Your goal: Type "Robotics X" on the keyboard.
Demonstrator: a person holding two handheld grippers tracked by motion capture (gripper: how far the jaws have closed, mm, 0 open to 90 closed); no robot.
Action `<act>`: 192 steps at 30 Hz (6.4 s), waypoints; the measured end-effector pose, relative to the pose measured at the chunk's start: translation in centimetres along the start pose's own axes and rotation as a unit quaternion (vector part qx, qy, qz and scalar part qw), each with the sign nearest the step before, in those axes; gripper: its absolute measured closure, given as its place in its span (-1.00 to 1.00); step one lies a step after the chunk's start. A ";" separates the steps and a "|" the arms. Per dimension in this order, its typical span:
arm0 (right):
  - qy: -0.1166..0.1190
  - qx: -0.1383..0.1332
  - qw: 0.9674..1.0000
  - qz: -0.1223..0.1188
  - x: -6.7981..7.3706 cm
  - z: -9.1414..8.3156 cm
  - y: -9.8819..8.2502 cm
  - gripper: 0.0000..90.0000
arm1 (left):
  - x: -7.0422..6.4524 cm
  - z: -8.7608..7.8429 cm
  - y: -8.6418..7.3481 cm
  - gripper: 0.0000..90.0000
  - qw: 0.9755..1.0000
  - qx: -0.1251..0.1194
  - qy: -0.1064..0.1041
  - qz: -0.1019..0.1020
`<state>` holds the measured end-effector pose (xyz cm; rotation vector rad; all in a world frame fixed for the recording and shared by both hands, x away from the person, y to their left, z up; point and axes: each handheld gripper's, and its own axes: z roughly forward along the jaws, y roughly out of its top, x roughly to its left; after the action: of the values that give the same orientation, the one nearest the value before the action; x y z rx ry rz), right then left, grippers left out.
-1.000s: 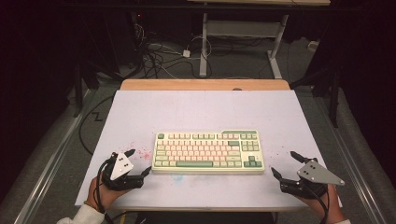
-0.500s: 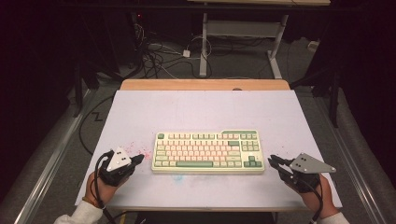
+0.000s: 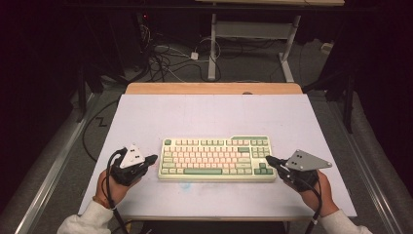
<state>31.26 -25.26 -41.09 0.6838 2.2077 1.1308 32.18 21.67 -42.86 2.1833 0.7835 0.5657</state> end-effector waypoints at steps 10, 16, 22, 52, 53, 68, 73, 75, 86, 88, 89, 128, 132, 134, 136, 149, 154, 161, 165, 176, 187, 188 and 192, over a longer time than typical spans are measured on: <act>0.022 0.008 1.000 -0.017 0.9 2.4 1.4 1.00 | -0.7 1.6 1.8 0.95 1.000 -0.005 -0.016 0.015; 0.033 0.020 0.999 -0.022 1.2 3.4 1.5 1.00 | -0.7 2.5 2.3 0.95 1.000 -0.004 -0.018 0.014; 0.041 0.043 0.998 -0.022 1.5 4.7 1.3 1.00 | -1.1 3.7 3.1 0.95 0.999 0.006 -0.024 0.023; 0.048 0.103 0.993 -0.028 2.3 8.0 0.4 1.00 | -2.4 7.3 5.5 0.95 0.996 0.037 -0.054 0.056; 0.046 0.105 0.993 -0.024 2.4 8.0 0.4 1.00 | -2.4 7.4 5.5 0.95 0.996 0.039 -0.053 0.058; 0.045 0.106 0.993 -0.024 2.5 8.2 0.2 1.00 | -2.8 9.0 6.5 0.95 0.994 0.051 -0.067 0.067; 0.044 0.106 0.993 -0.024 2.5 8.2 0.2 1.00 | -2.8 9.5 6.7 0.95 0.994 0.058 -0.066 0.068; 0.042 0.106 0.993 -0.026 2.5 8.2 0.2 1.00 | -2.8 9.7 6.8 0.95 0.994 0.062 -0.066 0.068; 0.041 0.106 0.993 -0.028 2.6 8.2 0.2 1.00 | -2.6 10.5 6.8 0.95 0.993 0.072 -0.063 0.068; 0.041 0.106 0.993 -0.028 2.6 8.1 0.2 1.00 | -2.6 10.5 6.8 0.95 0.993 0.071 -0.064 0.068; 0.041 0.106 0.993 -0.028 2.6 8.2 0.2 1.00 | -2.6 10.5 6.8 0.95 0.993 0.070 -0.064 0.068; 0.022 0.017 1.000 -0.012 1.9 3.9 2.1 1.00 | -2.6 6.3 6.7 0.83 0.997 -0.020 -0.013 0.076; 0.021 0.011 1.000 -0.012 1.8 3.7 2.1 1.00 | -2.6 6.0 6.5 0.57 0.996 -0.027 -0.012 0.079; 0.020 0.011 1.000 -0.010 1.7 3.6 2.1 0.95 | -2.7 5.9 6.5 0.53 0.996 -0.030 -0.011 0.084; 0.019 0.005 1.000 -0.006 1.5 3.3 2.0 0.95 | -2.9 5.9 6.4 0.23 0.996 -0.032 -0.012 0.087; 0.009 -0.010 1.000 -0.007 1.2 2.5 1.9 0.65 | -3.2 5.3 5.7 -0.40 0.995 -0.053 0.008 0.089; 0.010 -0.014 1.000 -0.007 1.3 2.3 1.8 0.38 | -3.2 4.7 5.3 -0.59 0.994 -0.066 0.017 0.082; 0.010 -0.019 1.000 -0.007 1.3 2.1 1.8 0.03 | -3.3 4.1 4.5 -0.64 0.994 -0.068 0.024 0.084; 0.003 -0.022 1.000 -0.005 1.5 2.0 1.8 -0.21 | -3.4 3.6 3.8 -0.64 0.993 -0.076 0.025 0.087; 0.009 -0.022 1.000 -0.008 1.7 2.2 1.8 -0.35 | -3.0 2.1 1.5 -0.64 0.994 -0.071 0.043 0.065; 0.005 -0.021 1.000 -0.003 1.8 2.8 1.6 -0.53 | -2.4 0.9 -1.0 -0.64 0.995 -0.069 0.056 0.046; 0.004 -0.019 1.000 -0.002 1.9 2.9 1.5 -0.53 | -2.4 0.7 -1.2 -0.64 0.995 -0.071 0.061 0.046; 0.007 -0.017 1.000 -0.004 1.9 3.2 1.4 -0.50 | -2.1 0.3 -1.9 -0.64 0.995 -0.069 0.064 0.039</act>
<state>32.37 -21.50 -41.94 0.6549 2.1962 1.1705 30.16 21.13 -44.77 2.0722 0.7054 0.7842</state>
